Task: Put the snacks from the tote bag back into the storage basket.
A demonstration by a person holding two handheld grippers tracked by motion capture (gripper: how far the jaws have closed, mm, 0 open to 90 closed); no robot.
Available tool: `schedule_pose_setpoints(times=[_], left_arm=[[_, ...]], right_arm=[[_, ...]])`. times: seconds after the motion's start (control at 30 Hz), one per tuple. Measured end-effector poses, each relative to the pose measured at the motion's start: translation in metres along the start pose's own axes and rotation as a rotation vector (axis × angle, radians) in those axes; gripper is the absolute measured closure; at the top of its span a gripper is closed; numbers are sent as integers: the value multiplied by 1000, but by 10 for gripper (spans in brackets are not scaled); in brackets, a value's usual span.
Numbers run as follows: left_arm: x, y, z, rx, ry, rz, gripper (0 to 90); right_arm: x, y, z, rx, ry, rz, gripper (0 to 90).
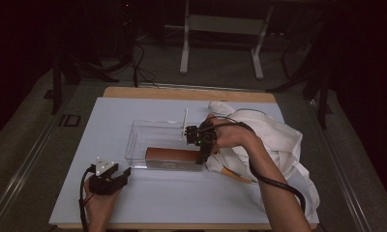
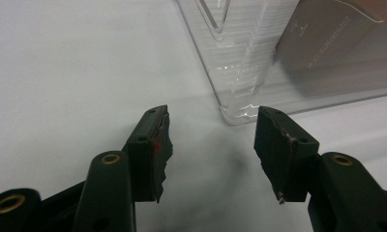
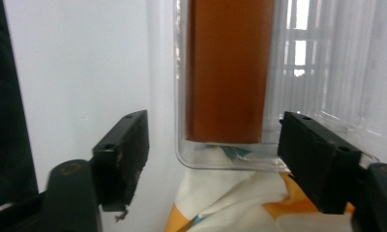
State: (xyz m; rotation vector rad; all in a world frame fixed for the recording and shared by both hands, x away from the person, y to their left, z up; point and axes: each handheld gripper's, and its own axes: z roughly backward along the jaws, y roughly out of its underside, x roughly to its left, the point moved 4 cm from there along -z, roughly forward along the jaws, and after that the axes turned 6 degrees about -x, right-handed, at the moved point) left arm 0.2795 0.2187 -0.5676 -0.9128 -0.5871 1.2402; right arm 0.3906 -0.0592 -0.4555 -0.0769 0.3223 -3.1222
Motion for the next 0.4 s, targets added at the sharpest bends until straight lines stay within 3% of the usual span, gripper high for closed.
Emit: schedule_pose_setpoints(times=[0.2, 0.3, 0.4], left_arm=[[0, 0, -1, 9, -1, 4, 456], [1, 0, -1, 13, -8, 7, 444], [1, 0, -1, 12, -12, 9, 436]], right_arm=[[4, 6, 6, -72, 32, -33, 302], [11, 4, 10, -144, 53, -9, 303], [19, 3, 14, -177, 75, -2, 304]])
